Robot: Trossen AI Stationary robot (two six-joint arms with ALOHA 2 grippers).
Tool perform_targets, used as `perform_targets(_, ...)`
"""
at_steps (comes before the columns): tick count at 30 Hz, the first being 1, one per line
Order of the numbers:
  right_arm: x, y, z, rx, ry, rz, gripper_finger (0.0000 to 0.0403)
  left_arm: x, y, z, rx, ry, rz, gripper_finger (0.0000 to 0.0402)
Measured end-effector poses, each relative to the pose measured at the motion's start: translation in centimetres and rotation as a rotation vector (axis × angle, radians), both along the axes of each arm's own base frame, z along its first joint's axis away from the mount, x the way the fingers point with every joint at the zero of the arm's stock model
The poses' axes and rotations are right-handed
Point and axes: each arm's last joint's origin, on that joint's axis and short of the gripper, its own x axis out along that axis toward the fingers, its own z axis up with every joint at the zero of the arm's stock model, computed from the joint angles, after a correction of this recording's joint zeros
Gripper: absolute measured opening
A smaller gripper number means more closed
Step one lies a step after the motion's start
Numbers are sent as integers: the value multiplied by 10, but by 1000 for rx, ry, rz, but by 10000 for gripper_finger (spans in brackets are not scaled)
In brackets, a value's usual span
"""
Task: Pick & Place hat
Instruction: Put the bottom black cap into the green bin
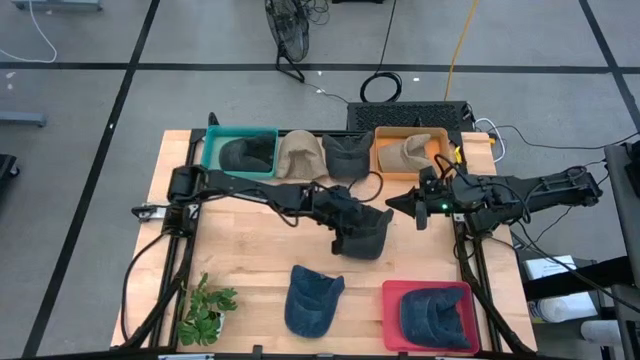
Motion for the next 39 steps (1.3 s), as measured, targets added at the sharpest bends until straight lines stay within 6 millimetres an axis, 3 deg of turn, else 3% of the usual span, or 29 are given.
perform_targets(5,1,1,-1,64,7,8,0,7,5,-22,-10,31,7,173)
perform_targets(13,2,2,-3,128,23,1,0,11,11,-32,70,23,-22,222)
perform_targets(18,3,2,-4,140,27,-10,0,14,11,-48,97,52,-45,223)
perform_targets(24,5,2,-6,175,39,-23,0,16,12,-68,99,104,-2,178)
perform_targets(39,20,10,-19,162,119,-8,0,13,13,-66,33,156,86,39)
